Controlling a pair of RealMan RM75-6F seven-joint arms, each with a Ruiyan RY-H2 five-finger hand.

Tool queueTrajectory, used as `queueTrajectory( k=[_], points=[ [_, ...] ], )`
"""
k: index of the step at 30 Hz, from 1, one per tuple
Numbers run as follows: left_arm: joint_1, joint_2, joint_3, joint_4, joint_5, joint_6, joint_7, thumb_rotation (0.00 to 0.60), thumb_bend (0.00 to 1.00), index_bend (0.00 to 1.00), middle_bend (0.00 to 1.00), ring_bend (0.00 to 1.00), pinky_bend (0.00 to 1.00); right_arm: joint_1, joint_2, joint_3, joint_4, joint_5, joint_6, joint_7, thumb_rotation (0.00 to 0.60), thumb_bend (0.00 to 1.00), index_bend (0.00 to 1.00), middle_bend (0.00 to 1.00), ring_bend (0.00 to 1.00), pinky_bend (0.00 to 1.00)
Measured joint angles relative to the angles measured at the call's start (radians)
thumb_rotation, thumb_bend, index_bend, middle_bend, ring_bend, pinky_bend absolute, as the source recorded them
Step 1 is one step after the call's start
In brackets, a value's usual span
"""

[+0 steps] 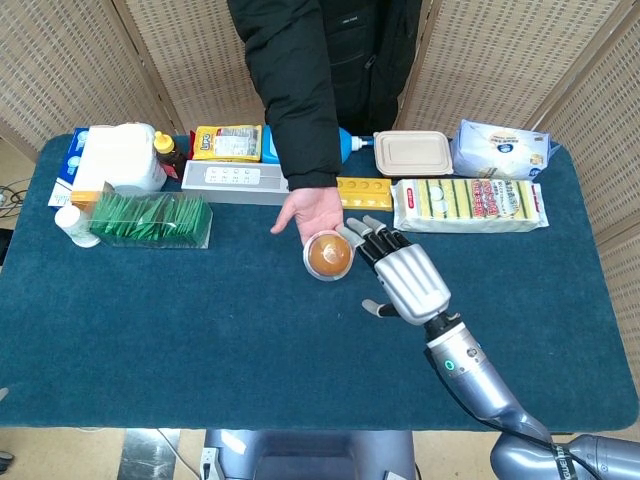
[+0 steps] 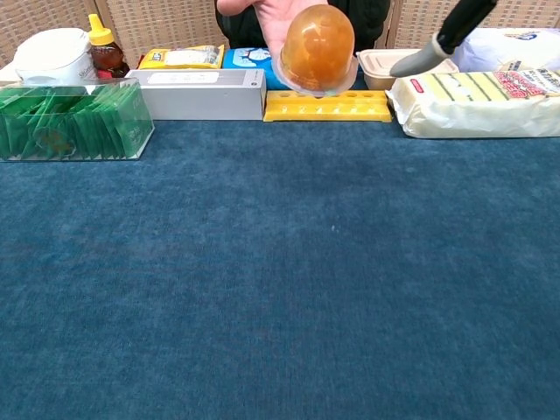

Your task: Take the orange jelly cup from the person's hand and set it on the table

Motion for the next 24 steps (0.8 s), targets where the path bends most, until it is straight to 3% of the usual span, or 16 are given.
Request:
queueTrajectory(
  k=[12,18,24],
  points=[
    [-0.005,0.005,0.002,0.008,-0.005,-0.014,-0.021,0.600,0.07,0.00,0.00,0.00,0.07,0.126,-0.092,0.047,0.009,0.224,-0.001,-0.131,0.600,0.28,0.16,0.17,0.15,0.31],
    [-0.009,0.009,0.001,0.010,-0.012,-0.021,-0.030,0.600,0.07,0.00,0.00,0.00,0.07,0.156,-0.139,0.048,0.045,0.242,0.038,-0.144,0.600,0.28,0.27,0.24,0.22,0.34],
    [-0.008,0.010,0.001,0.014,-0.014,-0.021,-0.039,0.600,0.07,0.00,0.00,0.00,0.07,0.180,-0.168,0.051,0.063,0.283,0.052,-0.159,0.600,0.28,0.29,0.26,0.24,0.36]
  ],
)
